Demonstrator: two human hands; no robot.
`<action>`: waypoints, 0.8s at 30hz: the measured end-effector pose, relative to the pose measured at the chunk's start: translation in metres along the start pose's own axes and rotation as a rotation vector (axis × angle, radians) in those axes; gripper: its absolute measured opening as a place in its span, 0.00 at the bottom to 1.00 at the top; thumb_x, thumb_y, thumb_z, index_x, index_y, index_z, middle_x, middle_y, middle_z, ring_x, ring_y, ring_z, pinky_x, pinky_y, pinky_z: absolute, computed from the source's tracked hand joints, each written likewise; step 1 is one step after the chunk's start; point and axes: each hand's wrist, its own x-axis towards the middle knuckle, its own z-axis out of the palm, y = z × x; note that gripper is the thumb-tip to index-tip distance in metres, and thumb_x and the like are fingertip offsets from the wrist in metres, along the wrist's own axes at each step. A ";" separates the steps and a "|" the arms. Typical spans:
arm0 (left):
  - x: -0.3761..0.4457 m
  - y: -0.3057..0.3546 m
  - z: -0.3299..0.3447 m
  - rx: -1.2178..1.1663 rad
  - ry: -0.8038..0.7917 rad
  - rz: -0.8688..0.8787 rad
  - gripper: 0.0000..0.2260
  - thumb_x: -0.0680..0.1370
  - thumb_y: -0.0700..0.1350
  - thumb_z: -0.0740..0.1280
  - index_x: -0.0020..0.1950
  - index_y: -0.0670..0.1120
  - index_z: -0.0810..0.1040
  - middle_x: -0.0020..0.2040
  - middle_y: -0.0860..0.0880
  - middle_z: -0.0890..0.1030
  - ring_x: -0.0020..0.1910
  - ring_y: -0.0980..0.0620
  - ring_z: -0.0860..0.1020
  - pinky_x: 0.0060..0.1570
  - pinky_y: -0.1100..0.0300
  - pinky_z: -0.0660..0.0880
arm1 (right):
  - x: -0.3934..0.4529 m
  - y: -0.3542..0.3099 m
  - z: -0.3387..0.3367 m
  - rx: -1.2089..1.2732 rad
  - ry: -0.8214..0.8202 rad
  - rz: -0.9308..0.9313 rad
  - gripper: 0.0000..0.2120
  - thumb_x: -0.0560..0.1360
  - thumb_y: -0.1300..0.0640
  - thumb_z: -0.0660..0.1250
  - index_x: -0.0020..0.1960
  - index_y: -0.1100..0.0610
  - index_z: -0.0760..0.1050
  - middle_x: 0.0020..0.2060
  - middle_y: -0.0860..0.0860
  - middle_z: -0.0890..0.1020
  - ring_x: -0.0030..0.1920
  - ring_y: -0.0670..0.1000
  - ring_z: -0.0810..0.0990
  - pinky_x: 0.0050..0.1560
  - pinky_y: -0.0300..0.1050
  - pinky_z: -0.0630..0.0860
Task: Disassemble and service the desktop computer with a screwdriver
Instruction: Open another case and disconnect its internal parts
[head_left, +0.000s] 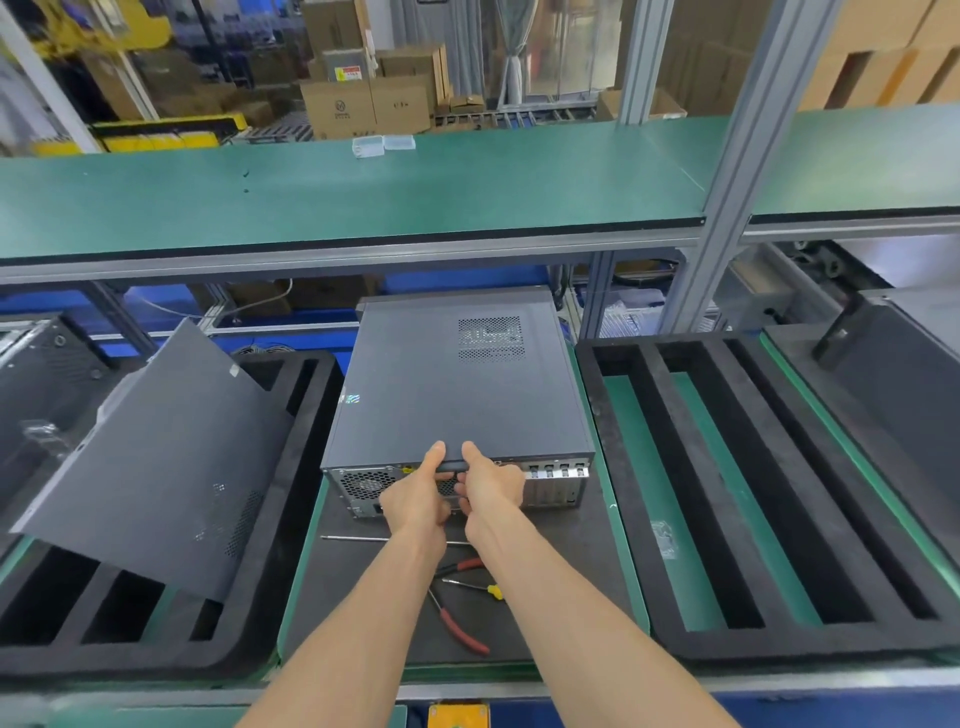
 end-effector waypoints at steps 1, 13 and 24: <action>0.001 -0.001 -0.001 -0.003 -0.005 -0.002 0.19 0.68 0.50 0.81 0.40 0.36 0.81 0.20 0.49 0.71 0.16 0.53 0.61 0.18 0.65 0.61 | 0.001 0.002 0.000 0.012 0.000 -0.007 0.15 0.74 0.50 0.75 0.51 0.59 0.76 0.44 0.58 0.84 0.38 0.53 0.83 0.41 0.50 0.82; -0.001 0.000 -0.004 -0.113 -0.097 0.050 0.21 0.72 0.42 0.77 0.30 0.46 0.65 0.20 0.50 0.61 0.18 0.52 0.57 0.20 0.63 0.58 | -0.005 0.007 -0.020 0.155 -0.169 -0.028 0.10 0.72 0.58 0.78 0.46 0.62 0.79 0.39 0.58 0.86 0.41 0.56 0.87 0.42 0.50 0.84; 0.000 0.024 0.000 -0.176 -0.166 0.056 0.19 0.70 0.42 0.80 0.32 0.46 0.69 0.23 0.51 0.56 0.20 0.52 0.53 0.19 0.63 0.56 | -0.012 -0.022 -0.033 0.319 -0.187 -0.015 0.14 0.77 0.55 0.73 0.55 0.65 0.79 0.40 0.61 0.86 0.41 0.60 0.87 0.38 0.50 0.84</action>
